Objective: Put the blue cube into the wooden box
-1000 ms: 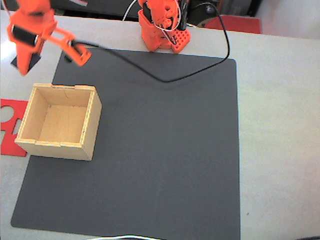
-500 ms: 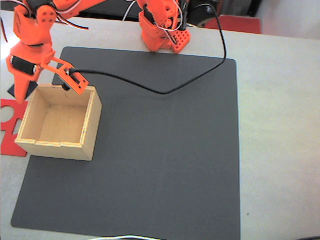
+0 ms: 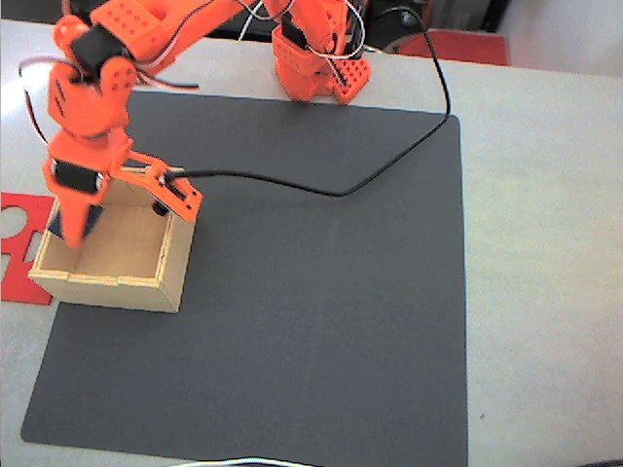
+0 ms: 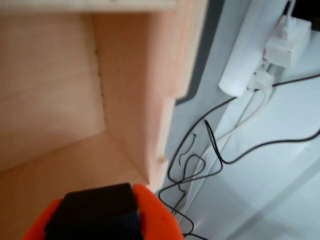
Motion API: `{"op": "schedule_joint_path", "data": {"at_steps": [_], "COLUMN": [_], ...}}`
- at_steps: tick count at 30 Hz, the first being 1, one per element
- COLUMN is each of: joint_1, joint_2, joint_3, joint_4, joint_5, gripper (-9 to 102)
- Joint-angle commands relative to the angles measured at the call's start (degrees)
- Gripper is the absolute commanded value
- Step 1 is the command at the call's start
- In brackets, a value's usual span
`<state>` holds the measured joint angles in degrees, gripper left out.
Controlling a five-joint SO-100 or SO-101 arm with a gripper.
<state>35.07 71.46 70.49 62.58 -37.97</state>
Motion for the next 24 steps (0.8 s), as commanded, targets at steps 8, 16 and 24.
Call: {"op": "schedule_joint_path", "data": {"at_steps": [8,16,24], "joint_1": [0.53,0.53,0.53], "joint_2": [-4.13,-1.32,2.11], "joint_3": [0.53,0.53,0.53], "joint_4": [0.35,2.37,4.75], "joint_5": [0.88,0.44,0.09], "gripper": [5,18,20]}}
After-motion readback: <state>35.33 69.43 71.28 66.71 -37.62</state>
